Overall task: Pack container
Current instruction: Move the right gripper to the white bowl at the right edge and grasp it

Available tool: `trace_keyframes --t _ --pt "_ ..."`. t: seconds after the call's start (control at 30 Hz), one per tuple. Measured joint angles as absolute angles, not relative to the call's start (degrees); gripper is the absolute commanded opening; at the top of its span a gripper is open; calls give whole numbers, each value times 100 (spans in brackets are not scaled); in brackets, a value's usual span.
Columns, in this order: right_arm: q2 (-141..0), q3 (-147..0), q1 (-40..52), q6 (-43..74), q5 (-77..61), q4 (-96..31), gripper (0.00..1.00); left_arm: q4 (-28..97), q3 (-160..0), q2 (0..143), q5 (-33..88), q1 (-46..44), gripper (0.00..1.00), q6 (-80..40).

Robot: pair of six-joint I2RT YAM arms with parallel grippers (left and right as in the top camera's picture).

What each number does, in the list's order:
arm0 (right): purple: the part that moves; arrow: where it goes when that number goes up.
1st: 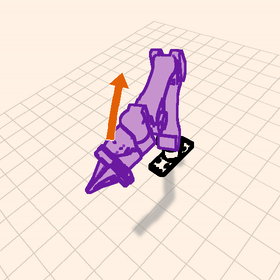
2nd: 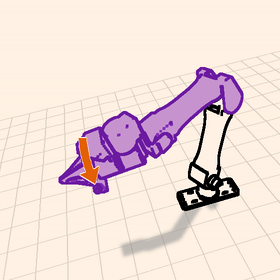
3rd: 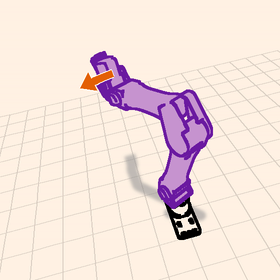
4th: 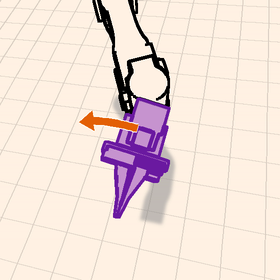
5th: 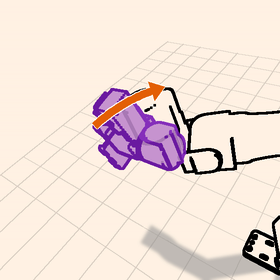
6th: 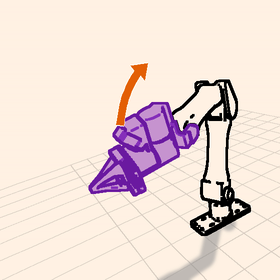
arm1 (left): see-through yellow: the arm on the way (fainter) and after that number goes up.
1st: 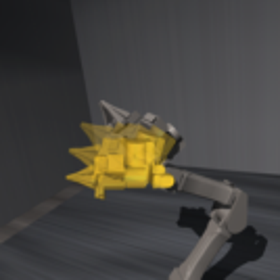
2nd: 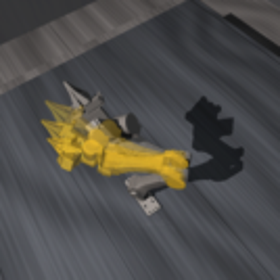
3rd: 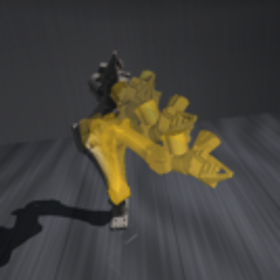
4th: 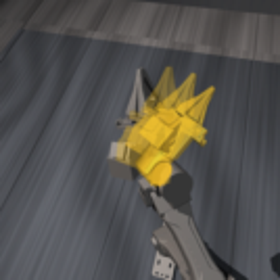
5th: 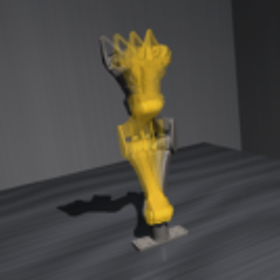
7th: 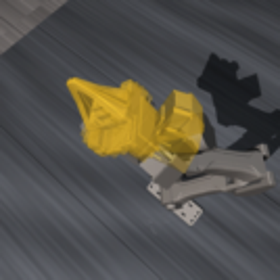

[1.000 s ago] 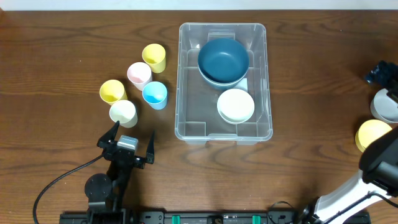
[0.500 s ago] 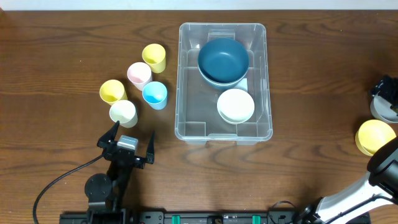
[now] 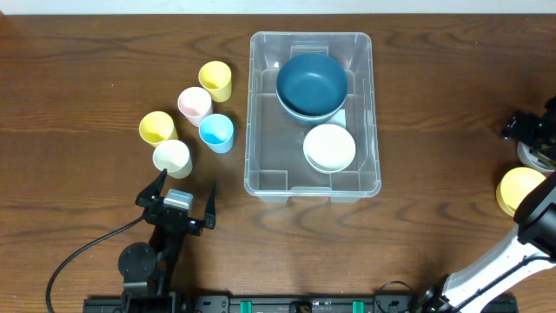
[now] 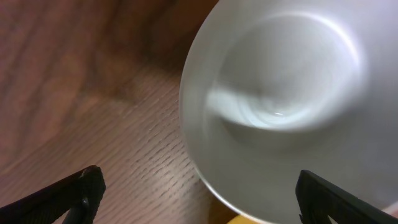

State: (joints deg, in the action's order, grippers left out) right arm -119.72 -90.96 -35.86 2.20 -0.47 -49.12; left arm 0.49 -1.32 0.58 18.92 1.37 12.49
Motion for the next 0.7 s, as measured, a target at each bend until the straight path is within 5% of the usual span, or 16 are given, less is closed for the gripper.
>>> trace_keyframes --t 0.23,0.37,0.57,0.7 --pt "-12066 -9089 -3586 165 -36 -4748 88 49 -132 58 1892 137 98 1249" --pt "-12081 -9089 -3586 84 -23 -4735 67 49 -132 58 1892 137 98 1249" --pt "-12171 -9089 -3586 80 -23 -4722 64 49 -132 58 1892 137 98 1249" --pt "-12199 -9089 -3586 34 -19 -4698 42 49 -132 58 1892 137 98 1249"
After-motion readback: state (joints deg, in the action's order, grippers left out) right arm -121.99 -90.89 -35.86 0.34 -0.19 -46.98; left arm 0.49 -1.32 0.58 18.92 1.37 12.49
